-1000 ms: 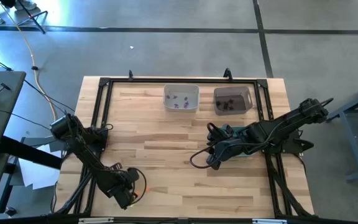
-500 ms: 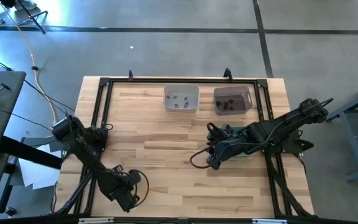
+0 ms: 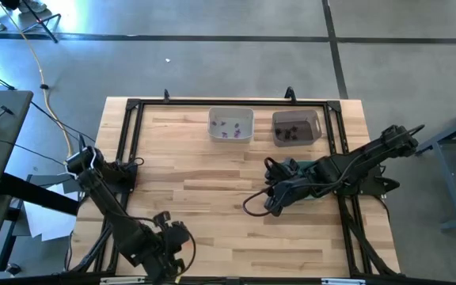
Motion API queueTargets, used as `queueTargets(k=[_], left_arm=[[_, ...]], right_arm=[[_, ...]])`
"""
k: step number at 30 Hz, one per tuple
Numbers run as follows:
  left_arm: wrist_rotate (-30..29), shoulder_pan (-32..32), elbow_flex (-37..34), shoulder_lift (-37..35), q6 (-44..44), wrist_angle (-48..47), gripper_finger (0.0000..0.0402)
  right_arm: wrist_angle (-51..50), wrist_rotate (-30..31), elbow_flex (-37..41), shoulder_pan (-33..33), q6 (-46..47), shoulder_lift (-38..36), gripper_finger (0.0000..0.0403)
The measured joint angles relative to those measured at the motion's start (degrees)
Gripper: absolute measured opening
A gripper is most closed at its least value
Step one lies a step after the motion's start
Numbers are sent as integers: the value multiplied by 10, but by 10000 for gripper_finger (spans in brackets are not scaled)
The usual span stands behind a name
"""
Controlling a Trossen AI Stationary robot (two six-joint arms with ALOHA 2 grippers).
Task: Sort Halloween decoration
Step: Put the black spider toy into the black bin
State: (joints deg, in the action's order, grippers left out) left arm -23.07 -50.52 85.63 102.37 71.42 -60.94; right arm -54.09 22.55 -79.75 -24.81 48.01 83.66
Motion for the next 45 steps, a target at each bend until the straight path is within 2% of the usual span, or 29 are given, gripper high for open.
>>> queueTargets(k=[7,12,15,21,24,27,37,45], left_arm=[[-145,12,77,-1,-110,-22,0],[-244,24,108,-1,-186,-21,0],[-299,32,119,-1,-226,-21,0],[-391,51,123,-1,-256,-19,0],[-396,61,123,-1,-256,-18,0],[-397,64,123,-1,-257,-7,0],[-386,58,123,-1,-403,141,0],[-373,62,123,-1,-432,158,0]], right_arm=[[-2,1,0,0,-5,14,129],[27,26,0,-3,-16,41,129],[99,28,0,-10,-74,61,129],[325,27,0,-35,-257,94,129],[396,27,0,-45,-324,101,129],[420,27,0,-47,-358,101,129],[434,39,0,-37,-384,101,129],[473,-3,0,-37,-395,101,129]])
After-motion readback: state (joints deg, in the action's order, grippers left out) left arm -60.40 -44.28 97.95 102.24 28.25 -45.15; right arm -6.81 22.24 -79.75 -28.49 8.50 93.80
